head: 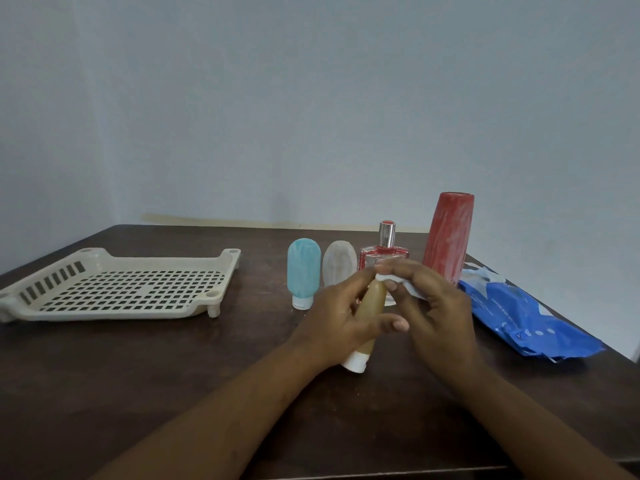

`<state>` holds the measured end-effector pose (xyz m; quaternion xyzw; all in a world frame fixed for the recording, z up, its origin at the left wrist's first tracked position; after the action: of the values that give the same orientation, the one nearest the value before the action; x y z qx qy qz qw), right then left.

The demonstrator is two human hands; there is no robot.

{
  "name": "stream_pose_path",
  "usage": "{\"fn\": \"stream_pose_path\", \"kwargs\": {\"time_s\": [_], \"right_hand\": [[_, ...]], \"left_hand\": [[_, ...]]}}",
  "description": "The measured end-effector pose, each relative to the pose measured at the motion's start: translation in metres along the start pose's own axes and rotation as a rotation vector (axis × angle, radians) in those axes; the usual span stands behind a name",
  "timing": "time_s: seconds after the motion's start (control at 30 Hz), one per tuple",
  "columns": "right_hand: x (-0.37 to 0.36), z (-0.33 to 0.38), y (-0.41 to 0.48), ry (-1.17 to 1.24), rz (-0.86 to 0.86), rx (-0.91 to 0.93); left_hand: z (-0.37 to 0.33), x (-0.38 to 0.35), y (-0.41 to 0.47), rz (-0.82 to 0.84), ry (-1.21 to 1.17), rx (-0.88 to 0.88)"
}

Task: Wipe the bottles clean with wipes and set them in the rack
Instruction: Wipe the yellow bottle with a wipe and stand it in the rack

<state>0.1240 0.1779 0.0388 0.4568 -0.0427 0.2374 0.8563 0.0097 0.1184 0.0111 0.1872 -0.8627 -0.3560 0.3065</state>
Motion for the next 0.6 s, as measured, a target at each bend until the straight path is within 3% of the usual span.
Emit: {"fn": "stream_pose_path", "kwargs": {"time_s": [0.13, 0.4, 0.6], "right_hand": [[0.001, 0.006, 0.000, -0.097, 0.019, 0.107], [-0.009, 0.014, -0.006, -0.306, 0.241, 0.311], [-0.008, 0.013, -0.006, -0.399, 0.221, 0.326]], "left_hand": [[-0.007, 0.005, 0.000, 0.000, 0.063, -0.024], [0.004, 0.008, -0.003, 0.075, 0.092, 0.038], [0.004, 0.005, -0.001, 0.107, 0.086, 0.052]]}}
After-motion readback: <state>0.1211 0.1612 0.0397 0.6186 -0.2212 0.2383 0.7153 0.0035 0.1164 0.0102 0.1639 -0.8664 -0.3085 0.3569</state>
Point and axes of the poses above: each hand's wrist, its own y-axis towards the middle knuckle, its own x-axis out of the back of the hand, z = x × y, the point moved 5 cm from there along y, towards the middle knuckle, and after that the axes turned 14 degrees about -x, right-handed, at the moved point
